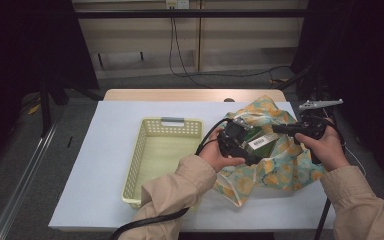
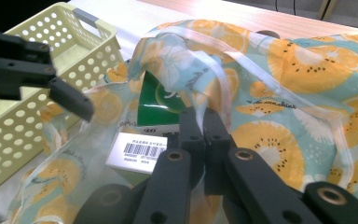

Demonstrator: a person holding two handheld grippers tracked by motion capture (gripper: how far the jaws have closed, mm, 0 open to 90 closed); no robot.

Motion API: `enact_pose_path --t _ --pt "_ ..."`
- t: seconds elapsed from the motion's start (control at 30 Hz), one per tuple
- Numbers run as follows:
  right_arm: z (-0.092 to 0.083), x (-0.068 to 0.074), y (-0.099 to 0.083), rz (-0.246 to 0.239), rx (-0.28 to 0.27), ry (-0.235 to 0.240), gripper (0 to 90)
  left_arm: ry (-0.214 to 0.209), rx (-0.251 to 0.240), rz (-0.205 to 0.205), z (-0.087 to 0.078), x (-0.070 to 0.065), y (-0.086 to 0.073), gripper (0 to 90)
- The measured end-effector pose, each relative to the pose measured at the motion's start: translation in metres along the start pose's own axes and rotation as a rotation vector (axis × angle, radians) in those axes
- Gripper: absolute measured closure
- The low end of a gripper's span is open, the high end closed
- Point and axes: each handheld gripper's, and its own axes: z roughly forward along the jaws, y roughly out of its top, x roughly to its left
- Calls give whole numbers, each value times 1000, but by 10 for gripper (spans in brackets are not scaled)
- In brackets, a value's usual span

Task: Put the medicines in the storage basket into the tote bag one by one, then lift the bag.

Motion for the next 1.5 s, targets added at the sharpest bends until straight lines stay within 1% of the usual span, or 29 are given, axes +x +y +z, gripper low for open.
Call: enact_pose_path --t 0.07,0.13,0.23,0.3,0.37,0.47,0.5,0.57,0.6,0.63,0.67,0.7,0.73,0.77,0.8,0.83,0.9,0.93,0.97,1.0,1.07,1.13,1.2,1.37,1.5 --pt "1 0 1 -2 2 -5 895 -7 13 17 2 -3 -2 107" --pt "1 1 3 -7 4 -9 896 -18 27 20 6 -5 -5 107" --pt "0 1 6 -6 0 -15 896 -19 53 33 13 -6 -11 110" --pt "-1 2 8 -9 -5 -16 896 -19 77 45 16 -7 -14 129" --pt "-2 3 10 -8 -7 -16 896 -15 86 51 18 -7 -17 145" --pt "-2 3 12 -11 -13 -24 896 -5 111 59 19 -5 -20 202" --pt "-3 3 13 -13 -19 -24 896 0 124 59 19 -5 -21 226" --pt "-4 3 14 -9 -23 -28 896 -14 130 51 20 -7 -21 313" --pt "-4 3 14 -9 -25 -30 896 -5 150 59 20 -8 -20 363" --pt "-5 2 14 -12 -29 -35 896 -3 156 59 21 -8 -20 414" --pt "-6 2 14 -9 -32 -37 896 -10 162 55 22 -7 -20 472" --pt "-7 2 14 -5 -37 -39 896 2 185 53 21 -7 -19 565" --pt "-9 1 14 1 -42 -42 896 -16 169 46 21 -6 -19 655" --pt "-10 1 14 0 -51 -41 896 0 166 36 20 -6 -19 742" --pt "-12 1 14 0 -52 -42 896 0 169 31 18 -5 -18 839" --pt "-13 0 14 -2 -53 -45 897 7 155 19 15 -3 -17 893" --pt "-15 0 14 -1 -52 -48 896 17 129 5 7 -2 -13 900" --pt "-17 -1 14 -2 -53 -50 896 24 117 6 2 -2 -10 900" --pt "-17 -2 13 -2 -54 -50 897 10 89 3 -3 -2 -7 900" --pt "-18 -2 13 3 -51 -52 897 19 79 5 -9 -2 -3 900" --pt "-19 -1 14 3 -52 -52 897 24 47 7 -20 -2 3 900" --pt "-19 1 17 -4 -53 -50 897 43 21 10 -32 -2 10 900" --pt "-20 4 21 -16 -54 -48 897 59 -12 5 -44 0 16 900" --pt "-22 13 34 -35 -61 -41 898 119 -58 13 -72 6 32 900" --pt "-26 19 45 -56 -73 -40 898 144 -73 18 -88 9 42 900"
